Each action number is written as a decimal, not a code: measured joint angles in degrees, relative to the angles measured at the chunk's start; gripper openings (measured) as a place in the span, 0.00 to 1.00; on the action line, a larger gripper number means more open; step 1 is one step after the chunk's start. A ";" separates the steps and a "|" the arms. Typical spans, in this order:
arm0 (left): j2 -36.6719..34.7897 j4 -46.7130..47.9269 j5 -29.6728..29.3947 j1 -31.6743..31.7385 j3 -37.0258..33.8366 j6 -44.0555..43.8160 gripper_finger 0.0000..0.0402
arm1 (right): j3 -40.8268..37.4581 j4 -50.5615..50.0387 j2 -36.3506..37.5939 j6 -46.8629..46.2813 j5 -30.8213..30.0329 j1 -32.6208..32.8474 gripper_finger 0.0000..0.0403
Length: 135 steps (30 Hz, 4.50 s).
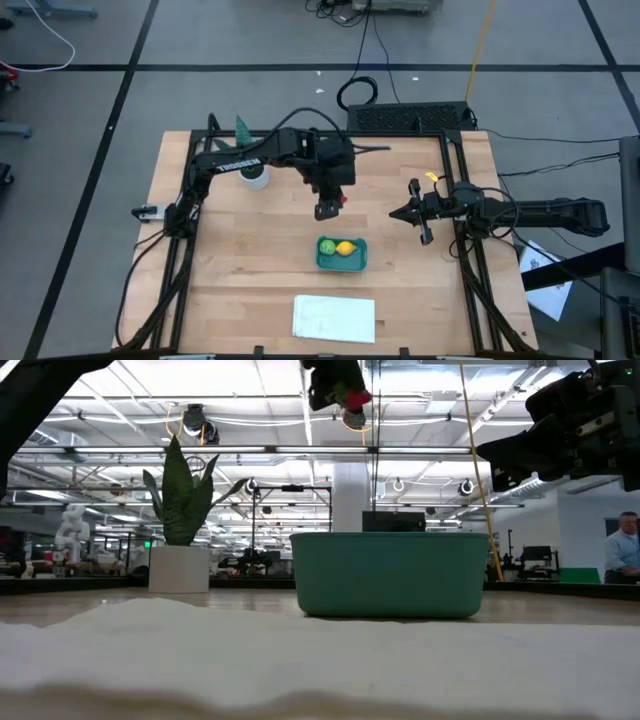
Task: Pick and placing Produce into tupperware
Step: Put the strawberry into the blue bin
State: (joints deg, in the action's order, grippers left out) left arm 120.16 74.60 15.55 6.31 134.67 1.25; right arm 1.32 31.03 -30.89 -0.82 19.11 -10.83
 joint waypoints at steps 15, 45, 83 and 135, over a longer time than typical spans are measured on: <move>0.04 -6.01 2.58 -7.11 0.00 1.41 0.34 | -0.02 0.00 0.02 -0.04 0.00 0.00 0.00; 15.76 -0.63 11.44 -9.60 -0.11 30.70 0.34 | -0.01 -1.31 0.00 -0.68 0.00 -0.02 0.00; 19.39 -4.86 12.48 -8.57 -10.09 47.58 0.34 | 0.00 -1.36 0.00 -0.46 0.00 -0.02 0.00; 19.37 -8.74 -3.85 -13.91 -13.09 55.63 0.34 | 0.00 -1.38 0.00 -0.48 0.00 0.00 0.00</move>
State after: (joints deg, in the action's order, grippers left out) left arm 139.52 65.86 11.70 -7.60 121.58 56.88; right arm 1.32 29.65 -30.89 -1.30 19.12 -10.83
